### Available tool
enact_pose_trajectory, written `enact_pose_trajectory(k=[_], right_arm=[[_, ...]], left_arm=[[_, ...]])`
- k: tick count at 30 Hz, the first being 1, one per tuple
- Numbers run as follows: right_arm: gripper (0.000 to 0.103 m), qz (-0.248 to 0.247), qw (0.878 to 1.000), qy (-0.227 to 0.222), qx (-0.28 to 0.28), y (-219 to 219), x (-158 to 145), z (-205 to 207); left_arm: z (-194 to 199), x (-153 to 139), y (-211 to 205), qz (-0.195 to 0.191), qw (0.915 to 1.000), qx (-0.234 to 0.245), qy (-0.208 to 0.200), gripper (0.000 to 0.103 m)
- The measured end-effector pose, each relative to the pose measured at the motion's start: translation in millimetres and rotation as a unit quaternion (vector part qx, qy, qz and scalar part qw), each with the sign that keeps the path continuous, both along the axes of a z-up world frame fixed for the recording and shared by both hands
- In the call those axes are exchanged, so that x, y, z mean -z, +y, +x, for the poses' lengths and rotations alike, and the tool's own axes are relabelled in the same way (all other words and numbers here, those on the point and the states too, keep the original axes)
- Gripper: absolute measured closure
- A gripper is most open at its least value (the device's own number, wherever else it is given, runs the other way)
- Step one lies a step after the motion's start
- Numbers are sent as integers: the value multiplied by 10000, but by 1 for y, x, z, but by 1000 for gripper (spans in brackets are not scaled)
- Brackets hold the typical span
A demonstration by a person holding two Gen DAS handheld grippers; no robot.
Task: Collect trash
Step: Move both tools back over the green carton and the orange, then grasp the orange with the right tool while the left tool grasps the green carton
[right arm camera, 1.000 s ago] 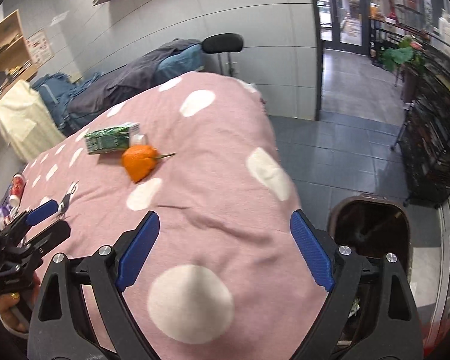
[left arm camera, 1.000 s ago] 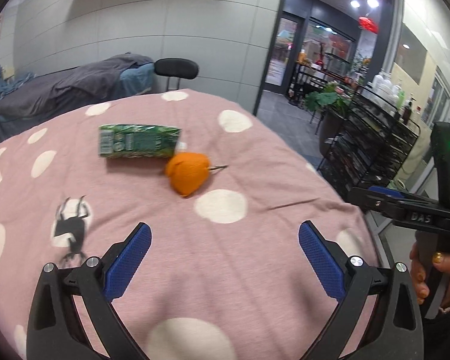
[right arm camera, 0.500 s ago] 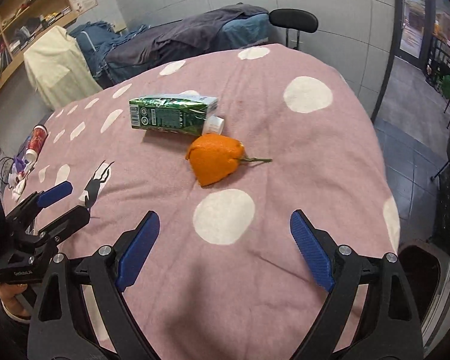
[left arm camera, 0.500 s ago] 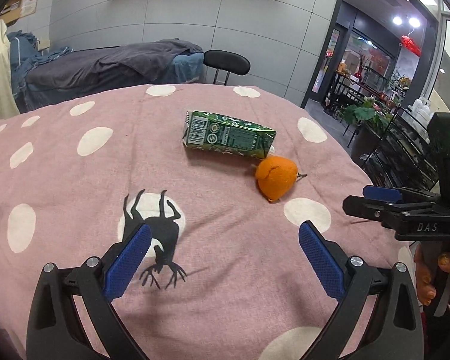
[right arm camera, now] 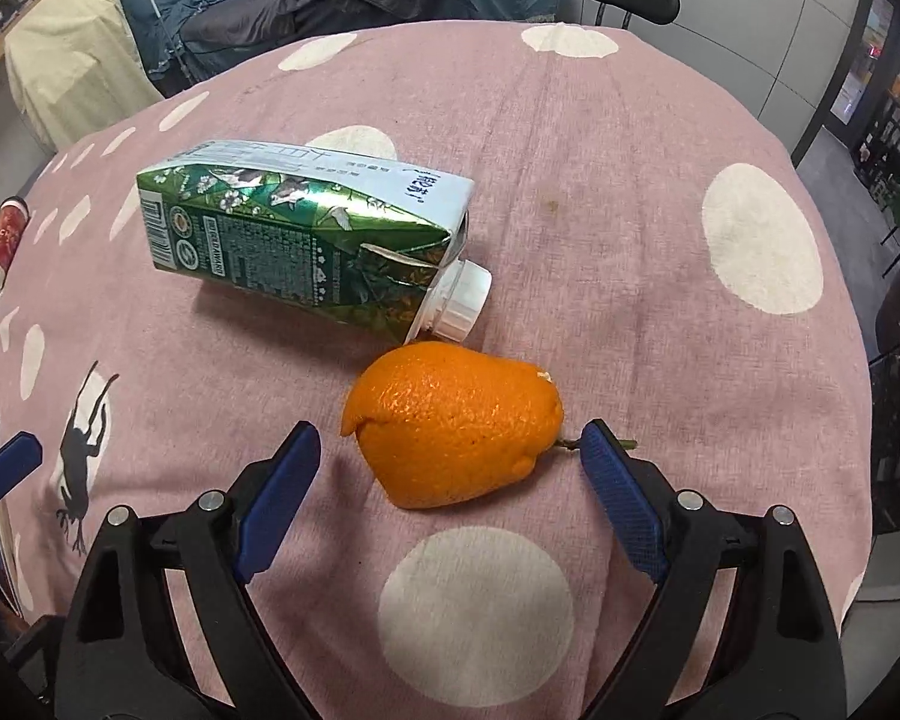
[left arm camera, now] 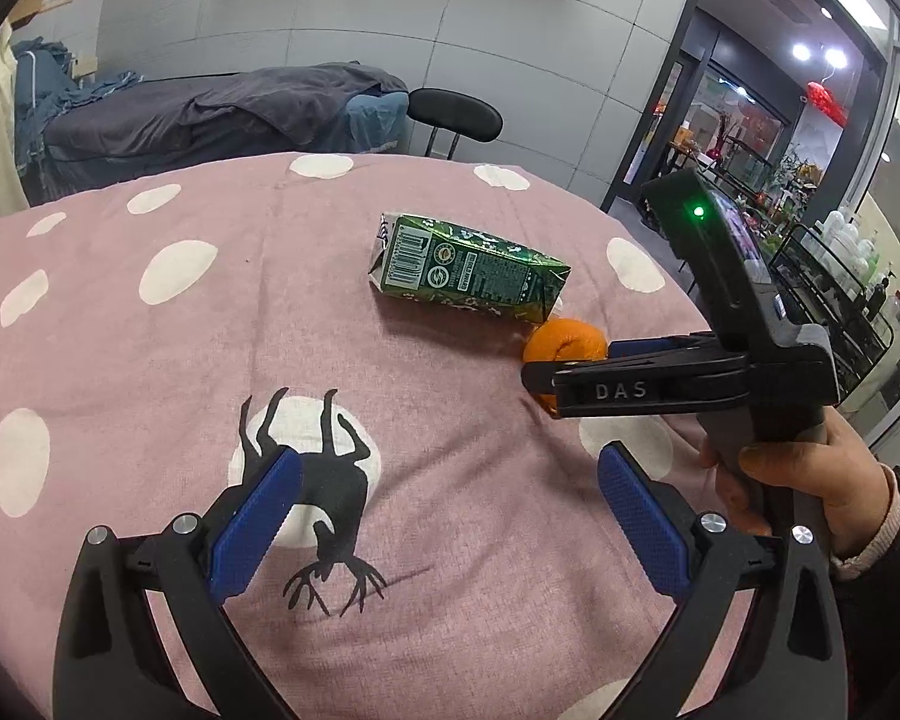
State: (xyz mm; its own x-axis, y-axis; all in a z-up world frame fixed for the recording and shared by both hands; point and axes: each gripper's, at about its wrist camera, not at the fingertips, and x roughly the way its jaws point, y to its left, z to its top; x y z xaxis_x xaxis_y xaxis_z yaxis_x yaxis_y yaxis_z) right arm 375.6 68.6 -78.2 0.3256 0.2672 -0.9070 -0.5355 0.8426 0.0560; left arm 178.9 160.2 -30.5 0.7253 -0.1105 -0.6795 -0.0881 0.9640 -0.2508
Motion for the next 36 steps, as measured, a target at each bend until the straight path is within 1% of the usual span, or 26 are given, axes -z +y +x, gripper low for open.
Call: enact_pose_trajectory(k=[1,3,4,6,7,10,11,14,20,22,24,27,28,29,31,32,33,34,35,36], right_arm=[[16,-48,10000,-59,-18,2,1,0],[33,-190,9995,-246,-76,6,1,-1],[37,-289,9991,-290,-96,8,2,-1],[42,-337,9987,-365,-84,8,3,-1],[47,-358,9985,-398,-84,7,3,-2],[55,-256,9989,-377,-56,-1,0,-2],[60,-185,9992,-365,-25,-5,-3,-3],[68,-21,9992,-396,49,-17,-11,-7],[71,309,9985,-441,121,-39,-26,-20],[71,396,9980,-472,146,-47,-30,-25],[71,491,9975,-468,200,-54,-34,-28],[71,608,9961,-554,310,-70,-42,-35],[71,631,9954,-625,354,-76,-47,-38],[71,652,9948,-682,393,-80,-50,-39],[71,734,9935,-729,477,-91,-55,-41],[71,774,9932,-712,507,-96,-56,-41],[71,801,9929,-697,528,-101,-57,-40],[71,816,9927,-694,555,-105,-58,-41],[71,832,9924,-690,587,-111,-58,-42],[71,860,9922,-669,608,-115,-58,-43]], left_arm=[[2,0,-1,-1,10000,26,5,6],[4,0,-2,3,10000,80,8,6],[5,-1,-4,9,10000,94,2,6],[7,-2,-6,43,9999,140,-2,6],[8,-3,-7,74,9999,152,-9,6],[13,-6,-9,220,9995,213,-20,6],[15,-8,-10,319,9992,238,-36,6],[23,-12,-12,643,9973,353,-70,6],[49,-16,-18,1298,9901,532,-43,6],[59,-14,-25,1521,9859,700,36,6],[66,-9,-34,1781,9795,934,123,6],[68,-5,-43,1961,9715,1305,264,6],[67,-4,-45,2043,9694,1336,272,6],[66,-3,-46,2095,9684,1323,268,6],[65,-2,-43,2005,9704,1331,227,6],[63,-3,-42,1958,9702,1415,164,6],[62,-4,-45,2028,9674,1511,134,6],[62,-6,-48,2268,9609,1583,131,6],[64,-8,-53,2559,9522,1660,142,6],[66,-10,-58,2837,9410,1835,169,6]])
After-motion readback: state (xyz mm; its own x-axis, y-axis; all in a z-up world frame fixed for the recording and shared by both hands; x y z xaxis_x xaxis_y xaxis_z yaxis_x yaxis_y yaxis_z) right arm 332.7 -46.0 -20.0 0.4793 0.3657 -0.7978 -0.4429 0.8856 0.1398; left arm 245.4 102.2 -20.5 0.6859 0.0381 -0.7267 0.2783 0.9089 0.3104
